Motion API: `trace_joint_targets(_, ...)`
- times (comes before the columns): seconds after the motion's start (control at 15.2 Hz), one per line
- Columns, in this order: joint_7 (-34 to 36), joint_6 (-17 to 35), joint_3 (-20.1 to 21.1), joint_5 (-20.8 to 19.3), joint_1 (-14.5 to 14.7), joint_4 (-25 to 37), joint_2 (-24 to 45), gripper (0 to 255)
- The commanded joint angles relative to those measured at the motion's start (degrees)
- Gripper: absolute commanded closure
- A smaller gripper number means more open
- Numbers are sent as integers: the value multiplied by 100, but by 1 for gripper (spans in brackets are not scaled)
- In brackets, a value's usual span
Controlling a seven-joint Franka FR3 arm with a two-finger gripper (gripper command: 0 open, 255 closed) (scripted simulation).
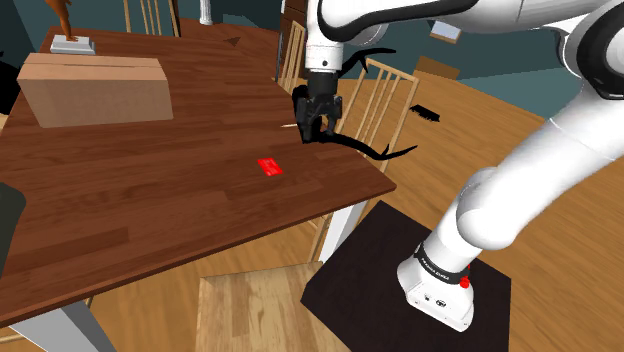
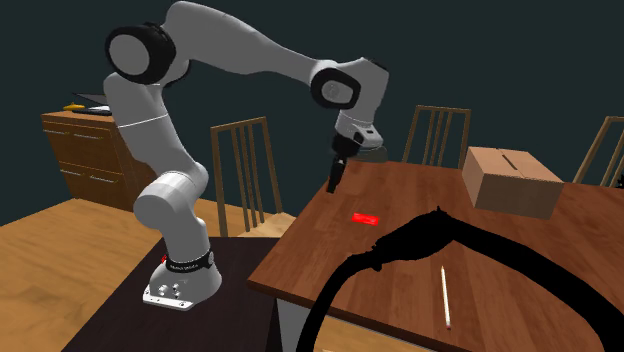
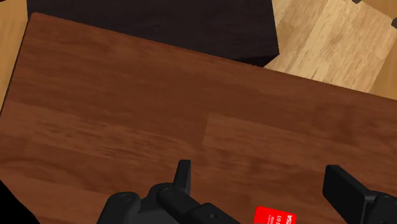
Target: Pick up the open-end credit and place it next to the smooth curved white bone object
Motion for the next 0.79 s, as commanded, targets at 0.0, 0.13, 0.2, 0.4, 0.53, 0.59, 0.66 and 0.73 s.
trace_joint_targets(0.0, 237, -96, 51, 56, 18, 418, 583, 0)
trace_joint_targets(0.13, 448, -188, 81, 101, 34, 868, 1186, 0)
trace_joint_targets(0.2, 551, -244, 90, 123, 45, 1103, 1487, 0)
trace_joint_targets(0.4, 850, -450, 102, 197, 79, 1849, 2391, 0)
trace_joint_targets(0.53, 1043, -619, 102, 252, 103, 2385, 2997, 0)
trace_joint_targets(0.59, 1139, -715, 100, 282, 114, 2668, 3303, 0)
trace_joint_targets(0.66, 1235, -817, 97, 314, 124, 2960, 3612, 0)
trace_joint_targets(0.73, 1271, -858, 95, 326, 129, 3075, 3731, 0)
